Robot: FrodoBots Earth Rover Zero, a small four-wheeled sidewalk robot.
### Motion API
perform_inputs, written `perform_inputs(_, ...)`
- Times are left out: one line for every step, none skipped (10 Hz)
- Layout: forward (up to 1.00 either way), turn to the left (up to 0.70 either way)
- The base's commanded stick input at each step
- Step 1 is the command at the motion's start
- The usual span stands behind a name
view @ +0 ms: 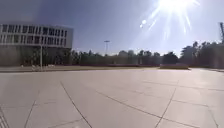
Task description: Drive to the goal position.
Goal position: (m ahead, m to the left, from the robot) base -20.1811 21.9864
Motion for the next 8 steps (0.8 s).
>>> perform_inputs(0.06,0.22)
perform_inputs(0.06,0.22)
perform_inputs(0.06,0.23)
perform_inputs(0.06,0.23)
perform_inputs(0.06,0.22)
perform_inputs(0.06,0.22)
perform_inputs(0.06,0.22)
perform_inputs(0.06,0.22)
